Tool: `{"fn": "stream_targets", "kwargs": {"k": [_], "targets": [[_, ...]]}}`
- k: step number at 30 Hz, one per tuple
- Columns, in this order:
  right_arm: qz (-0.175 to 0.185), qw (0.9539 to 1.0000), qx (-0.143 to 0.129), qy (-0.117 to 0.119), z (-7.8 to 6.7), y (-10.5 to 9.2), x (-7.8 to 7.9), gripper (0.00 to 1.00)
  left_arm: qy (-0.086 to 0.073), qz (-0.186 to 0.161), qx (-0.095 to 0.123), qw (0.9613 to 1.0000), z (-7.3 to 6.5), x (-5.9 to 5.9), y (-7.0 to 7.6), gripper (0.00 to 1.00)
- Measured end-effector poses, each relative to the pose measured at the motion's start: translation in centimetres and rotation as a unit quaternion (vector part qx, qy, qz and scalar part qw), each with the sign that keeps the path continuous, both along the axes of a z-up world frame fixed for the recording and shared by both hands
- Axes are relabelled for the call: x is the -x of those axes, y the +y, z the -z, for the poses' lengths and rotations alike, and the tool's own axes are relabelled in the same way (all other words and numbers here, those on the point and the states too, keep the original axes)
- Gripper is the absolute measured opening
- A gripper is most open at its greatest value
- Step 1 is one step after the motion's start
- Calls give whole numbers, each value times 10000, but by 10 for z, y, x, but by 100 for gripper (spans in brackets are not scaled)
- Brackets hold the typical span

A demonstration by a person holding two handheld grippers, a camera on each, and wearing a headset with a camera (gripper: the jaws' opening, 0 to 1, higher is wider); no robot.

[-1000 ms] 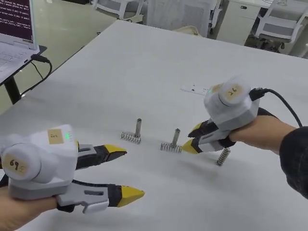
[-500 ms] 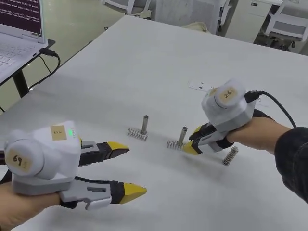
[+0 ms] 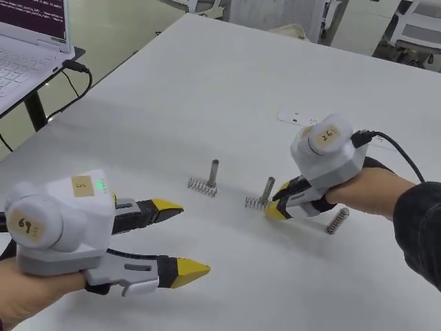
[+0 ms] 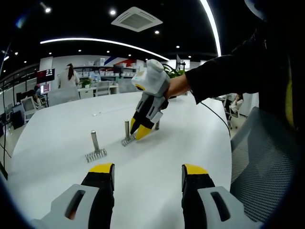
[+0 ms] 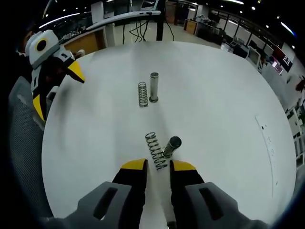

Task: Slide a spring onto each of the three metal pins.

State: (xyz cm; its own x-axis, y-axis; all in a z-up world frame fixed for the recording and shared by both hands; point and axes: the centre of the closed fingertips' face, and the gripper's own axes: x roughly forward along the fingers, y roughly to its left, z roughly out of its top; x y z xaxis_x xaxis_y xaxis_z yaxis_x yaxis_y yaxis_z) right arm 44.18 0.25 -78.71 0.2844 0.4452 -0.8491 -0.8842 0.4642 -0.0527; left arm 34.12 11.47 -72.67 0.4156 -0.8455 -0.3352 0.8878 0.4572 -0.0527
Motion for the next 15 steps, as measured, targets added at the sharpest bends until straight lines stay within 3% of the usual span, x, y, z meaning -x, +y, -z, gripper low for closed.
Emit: {"fn": "stream_targets", "kwargs": {"k": [9,15], "targets": [[-28,10000,16,22,3,1,0,15,89,-181,-13,9998,3,-5,5,61],[-41,10000,10,27,3,1,1,15,102,-409,-28,9991,4,-12,11,73]]}}
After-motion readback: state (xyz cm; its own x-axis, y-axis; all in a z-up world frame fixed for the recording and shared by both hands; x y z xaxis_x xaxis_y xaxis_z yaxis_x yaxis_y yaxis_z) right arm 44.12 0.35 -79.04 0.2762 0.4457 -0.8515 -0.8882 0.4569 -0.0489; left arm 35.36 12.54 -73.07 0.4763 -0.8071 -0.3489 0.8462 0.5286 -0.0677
